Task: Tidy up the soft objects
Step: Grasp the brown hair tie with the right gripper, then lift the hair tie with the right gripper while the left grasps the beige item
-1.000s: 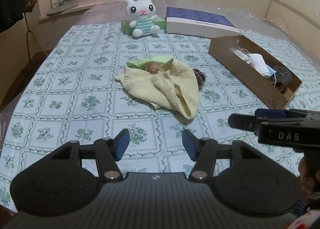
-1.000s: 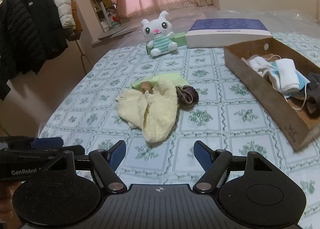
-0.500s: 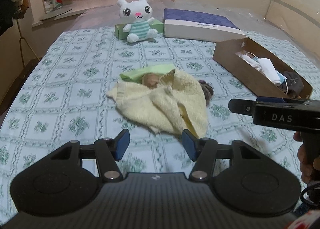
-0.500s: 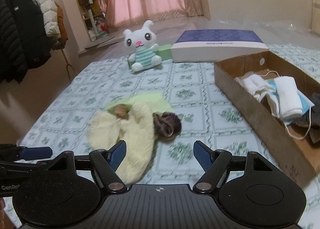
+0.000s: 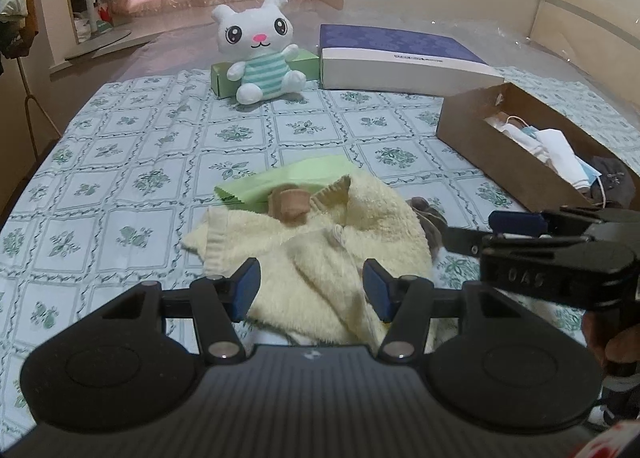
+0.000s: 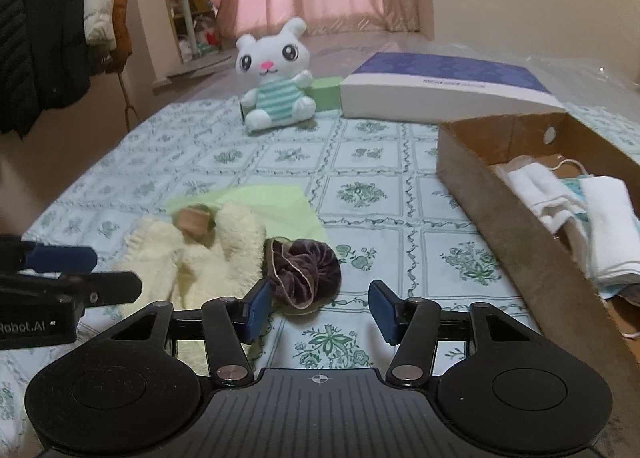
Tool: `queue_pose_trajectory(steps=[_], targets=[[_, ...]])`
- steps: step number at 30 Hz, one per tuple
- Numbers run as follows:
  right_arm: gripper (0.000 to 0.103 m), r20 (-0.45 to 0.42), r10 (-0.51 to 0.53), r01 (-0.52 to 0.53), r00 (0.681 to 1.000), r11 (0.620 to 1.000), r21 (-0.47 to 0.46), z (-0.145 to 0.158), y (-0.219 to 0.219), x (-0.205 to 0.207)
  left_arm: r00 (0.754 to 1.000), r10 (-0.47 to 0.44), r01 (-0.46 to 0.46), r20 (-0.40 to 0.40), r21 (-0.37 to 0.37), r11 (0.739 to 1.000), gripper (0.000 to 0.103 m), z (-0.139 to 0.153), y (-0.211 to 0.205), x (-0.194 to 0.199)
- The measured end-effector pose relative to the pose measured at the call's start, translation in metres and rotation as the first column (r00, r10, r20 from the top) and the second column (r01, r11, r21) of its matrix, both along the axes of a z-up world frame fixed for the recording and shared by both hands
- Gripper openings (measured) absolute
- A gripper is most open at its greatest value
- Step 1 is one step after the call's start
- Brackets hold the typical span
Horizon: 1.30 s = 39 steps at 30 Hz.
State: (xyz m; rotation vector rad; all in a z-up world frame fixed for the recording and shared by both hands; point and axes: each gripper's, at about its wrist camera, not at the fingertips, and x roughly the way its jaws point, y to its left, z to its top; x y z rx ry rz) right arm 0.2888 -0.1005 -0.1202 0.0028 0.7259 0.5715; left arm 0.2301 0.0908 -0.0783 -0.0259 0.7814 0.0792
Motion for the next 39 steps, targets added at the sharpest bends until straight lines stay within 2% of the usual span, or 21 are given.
queue_pose_trajectory(steps=[6, 15, 17, 18, 19, 22, 32, 39], targets=[[0.055, -0.018, 0.04, -0.04, 0.999, 0.999, -0.008, -0.015, 0.013, 0.009, 1.0, 0.005, -0.005, -0.016, -0.008, 1.0, 0.054, -0.012, 0.004, 0.014], [0.055, 0.015, 0.06, -0.059, 0.998, 0.998, -0.033, -0.023, 0.031, 0.019, 1.0, 0.011, -0.011, -0.023, -0.011, 1.0, 0.054, -0.021, 0.01, 0.021], [0.048, 0.038, 0.068, -0.067, 0.997, 0.997, -0.047, -0.023, 0.032, 0.018, 1.0, 0.012, -0.012, -0.021, -0.011, 1.0, 0.054, -0.021, 0.011, 0.022], [0.034, 0.047, 0.077, -0.074, 0.996, 0.996, -0.052, -0.023, 0.033, 0.018, 1.0, 0.012, -0.012, -0.021, -0.011, 1.0, 0.054, -0.021, 0.011, 0.022], [0.025, 0.051, 0.086, -0.083, 0.995, 0.995, -0.056, -0.023, 0.033, 0.018, 1.0, 0.012, -0.012, -0.018, -0.01, 1.0, 0.054, -0.02, 0.011, 0.023], [0.022, 0.075, 0.09, -0.086, 0.993, 0.994, -0.063, -0.021, 0.031, 0.017, 1.0, 0.013, -0.013, -0.014, -0.006, 1.0, 0.053, -0.019, 0.012, 0.024], [0.02, 0.113, 0.055, -0.049, 0.992, 0.997, -0.055, -0.003, 0.015, 0.022, 1.0, 0.013, -0.013, 0.0, -0.002, 1.0, 0.053, -0.017, 0.013, 0.03], [0.02, 0.092, -0.032, 0.038, 0.995, 0.997, -0.066, -0.004, -0.009, 0.036, 1.0, 0.008, -0.008, 0.007, 0.002, 1.0, 0.05, -0.018, 0.013, 0.039]])
